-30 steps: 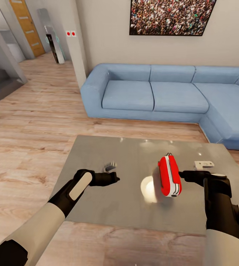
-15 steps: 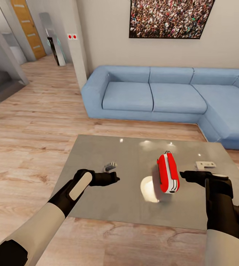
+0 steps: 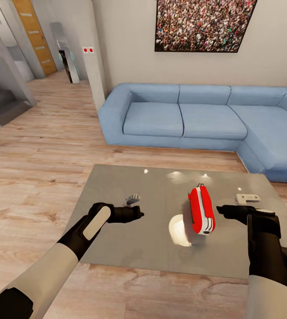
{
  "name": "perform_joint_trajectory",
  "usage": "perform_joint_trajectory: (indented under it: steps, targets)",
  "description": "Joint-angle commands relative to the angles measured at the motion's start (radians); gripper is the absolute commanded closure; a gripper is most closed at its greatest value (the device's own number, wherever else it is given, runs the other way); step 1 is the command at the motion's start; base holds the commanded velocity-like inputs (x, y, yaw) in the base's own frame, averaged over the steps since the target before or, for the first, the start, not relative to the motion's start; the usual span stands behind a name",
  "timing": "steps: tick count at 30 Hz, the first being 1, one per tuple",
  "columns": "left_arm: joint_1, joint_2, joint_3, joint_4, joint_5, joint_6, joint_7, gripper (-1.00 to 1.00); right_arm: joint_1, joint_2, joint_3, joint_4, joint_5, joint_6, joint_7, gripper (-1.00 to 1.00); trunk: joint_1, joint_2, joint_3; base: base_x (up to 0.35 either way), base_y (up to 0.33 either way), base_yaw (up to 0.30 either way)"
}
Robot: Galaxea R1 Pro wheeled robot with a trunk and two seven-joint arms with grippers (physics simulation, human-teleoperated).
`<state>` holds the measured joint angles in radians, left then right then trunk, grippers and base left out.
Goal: Turn on the radio receiver that's on the table in the living room.
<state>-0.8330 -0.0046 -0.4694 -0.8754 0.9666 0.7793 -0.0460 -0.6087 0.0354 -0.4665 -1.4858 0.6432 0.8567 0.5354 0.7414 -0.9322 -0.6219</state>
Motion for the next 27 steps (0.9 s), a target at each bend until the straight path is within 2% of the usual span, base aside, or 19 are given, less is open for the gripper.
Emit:
perform_joint_trajectory:
  steps: [1,7,9,12,18,22,27]
  targets:
    - [0.000,0.000,0.000,0.000,0.000,0.000,0.000,1.00,0.000,0.000,-0.006,0.000,0.000,-0.001,-0.001,-1.00,0.000,0.000,0.002,0.000,0.000,0.000]
    - [0.000,0.001,-0.001,0.001,0.000,0.000,0.000,1.00,0.009,0.000,-0.021,0.002,-0.001,-0.017,-0.002,-1.00,0.000,0.000,0.011,0.000,0.000,0.000]
    - [0.000,0.002,-0.001,0.002,0.000,0.000,0.000,1.00,0.025,0.000,-0.040,0.002,-0.002,-0.021,-0.003,-1.00,0.000,0.000,0.014,0.000,0.000,0.000]
    - [0.000,0.006,-0.003,0.000,0.001,0.000,-0.001,1.00,0.060,-0.001,-0.086,0.002,-0.001,-0.035,-0.002,-1.00,0.000,0.000,0.019,0.000,0.000,0.000]
    - [0.000,0.013,-0.003,-0.005,0.000,0.007,-0.005,1.00,0.125,-0.001,-0.167,0.002,0.001,-0.123,0.000,-1.00,0.000,0.000,0.029,0.000,0.000,0.000]
    - [0.000,0.027,-0.004,-0.015,0.000,0.013,-0.006,1.00,0.207,0.000,-0.215,0.005,0.001,-0.176,0.004,-1.00,0.000,0.000,0.035,0.000,0.000,0.000]
    - [0.000,0.046,-0.005,-0.023,0.001,0.037,-0.007,1.00,0.267,0.000,-0.277,0.005,0.002,-0.230,0.007,-1.00,0.000,0.000,0.043,0.000,0.000,0.000]
